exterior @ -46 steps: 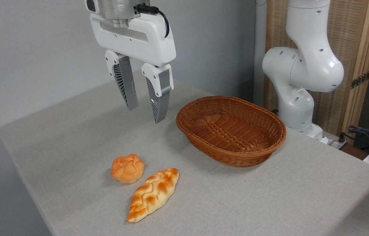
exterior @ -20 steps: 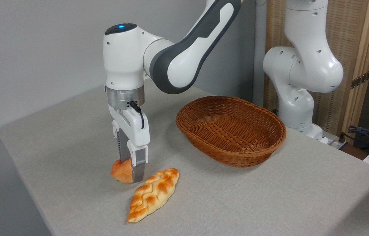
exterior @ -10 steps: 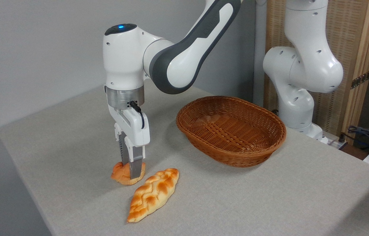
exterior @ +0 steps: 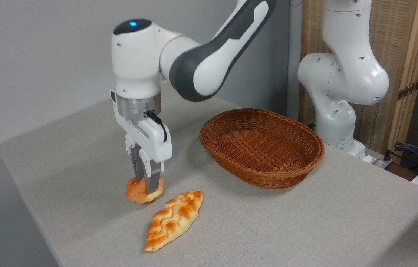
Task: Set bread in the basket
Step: 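Carry the bun over the wicker basket and lower it inside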
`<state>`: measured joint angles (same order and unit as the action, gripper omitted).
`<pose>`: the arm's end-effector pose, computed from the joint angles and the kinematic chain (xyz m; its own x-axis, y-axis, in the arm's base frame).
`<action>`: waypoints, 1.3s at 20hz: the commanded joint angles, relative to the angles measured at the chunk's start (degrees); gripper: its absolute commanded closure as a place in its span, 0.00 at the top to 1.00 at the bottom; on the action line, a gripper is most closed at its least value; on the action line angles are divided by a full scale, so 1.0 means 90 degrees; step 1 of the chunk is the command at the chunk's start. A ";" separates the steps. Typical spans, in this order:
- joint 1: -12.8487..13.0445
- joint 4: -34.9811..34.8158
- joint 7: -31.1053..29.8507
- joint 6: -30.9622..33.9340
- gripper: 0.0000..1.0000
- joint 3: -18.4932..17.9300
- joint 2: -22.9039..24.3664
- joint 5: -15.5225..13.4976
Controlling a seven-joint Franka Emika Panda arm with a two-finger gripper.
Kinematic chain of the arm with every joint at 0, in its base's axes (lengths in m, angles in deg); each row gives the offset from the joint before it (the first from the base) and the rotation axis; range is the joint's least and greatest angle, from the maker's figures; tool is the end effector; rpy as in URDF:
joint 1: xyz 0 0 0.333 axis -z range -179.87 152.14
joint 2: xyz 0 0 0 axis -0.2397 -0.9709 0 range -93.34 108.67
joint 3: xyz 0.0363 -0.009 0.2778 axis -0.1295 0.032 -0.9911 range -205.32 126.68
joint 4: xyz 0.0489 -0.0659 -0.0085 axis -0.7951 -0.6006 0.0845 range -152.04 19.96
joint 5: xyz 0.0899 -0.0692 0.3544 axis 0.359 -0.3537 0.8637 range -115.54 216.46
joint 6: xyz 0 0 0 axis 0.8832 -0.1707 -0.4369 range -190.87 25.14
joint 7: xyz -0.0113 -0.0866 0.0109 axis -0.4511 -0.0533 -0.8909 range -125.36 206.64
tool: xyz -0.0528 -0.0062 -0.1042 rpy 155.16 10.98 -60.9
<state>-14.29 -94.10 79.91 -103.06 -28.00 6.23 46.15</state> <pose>0.5384 -0.1063 0.4005 0.6631 -0.7339 0.1473 -0.7387 -0.6734 -0.0295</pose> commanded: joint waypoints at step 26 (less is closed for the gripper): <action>0.1638 -0.1745 0.2405 0.4181 1.00 -0.1082 0.2718 0.0118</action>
<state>-0.42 -110.35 101.41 -64.62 -36.72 30.87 46.63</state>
